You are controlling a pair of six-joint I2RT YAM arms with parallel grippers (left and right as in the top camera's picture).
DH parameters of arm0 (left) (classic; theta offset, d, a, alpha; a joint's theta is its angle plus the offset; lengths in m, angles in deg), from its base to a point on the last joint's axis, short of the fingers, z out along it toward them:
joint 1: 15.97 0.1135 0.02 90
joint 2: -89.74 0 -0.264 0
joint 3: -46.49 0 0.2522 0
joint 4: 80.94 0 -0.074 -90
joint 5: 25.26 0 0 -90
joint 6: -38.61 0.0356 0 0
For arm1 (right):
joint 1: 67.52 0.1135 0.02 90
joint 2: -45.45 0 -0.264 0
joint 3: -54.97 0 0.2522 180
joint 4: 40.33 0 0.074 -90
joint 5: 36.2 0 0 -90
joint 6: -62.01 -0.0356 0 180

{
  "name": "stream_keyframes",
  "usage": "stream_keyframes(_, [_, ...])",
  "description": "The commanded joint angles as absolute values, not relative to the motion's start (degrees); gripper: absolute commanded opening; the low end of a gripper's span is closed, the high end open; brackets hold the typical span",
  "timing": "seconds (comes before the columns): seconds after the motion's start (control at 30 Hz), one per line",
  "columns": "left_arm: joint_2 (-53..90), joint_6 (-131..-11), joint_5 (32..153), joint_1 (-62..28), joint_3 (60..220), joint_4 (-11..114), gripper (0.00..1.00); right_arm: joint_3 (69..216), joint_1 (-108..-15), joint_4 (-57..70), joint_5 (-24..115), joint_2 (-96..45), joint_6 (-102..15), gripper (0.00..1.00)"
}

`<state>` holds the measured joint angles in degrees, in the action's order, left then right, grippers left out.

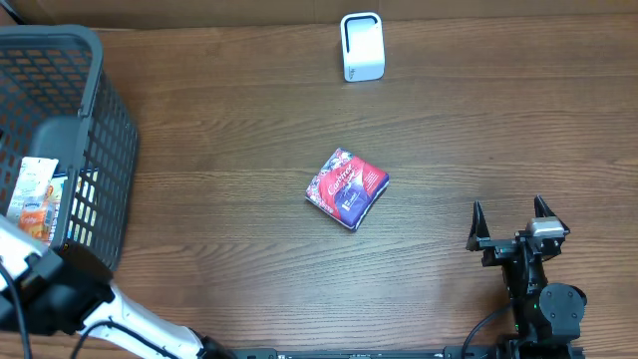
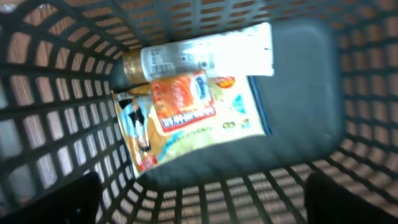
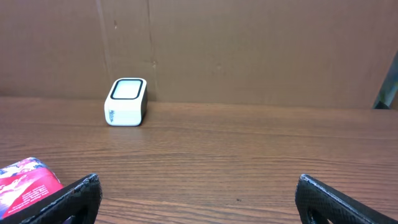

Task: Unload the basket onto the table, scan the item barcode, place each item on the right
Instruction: 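Move the left gripper back over the basket and lower in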

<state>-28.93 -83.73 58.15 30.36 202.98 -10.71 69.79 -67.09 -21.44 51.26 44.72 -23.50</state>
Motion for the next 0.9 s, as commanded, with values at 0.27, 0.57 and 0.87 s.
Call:
stream_keyframes(0.27, [-39.62, -84.8, 54.22, 30.16, 202.74, -11.51, 0.61, 69.2, -66.83, -21.84, 51.63, 45.29, -23.48, 1.0])
stream_keyframes(0.57, [-44.64, -83.31, 53.41, 28.33, 201.61, -11.51, 0.59, 69.2, -66.83, -21.84, 51.63, 45.29, -23.48, 1.0])
stream_keyframes(0.87, [-44.84, -83.77, 49.65, 27.1, 200.54, -11.54, 0.63, 69.2, -66.83, -21.84, 51.63, 45.29, -23.48, 1.0])
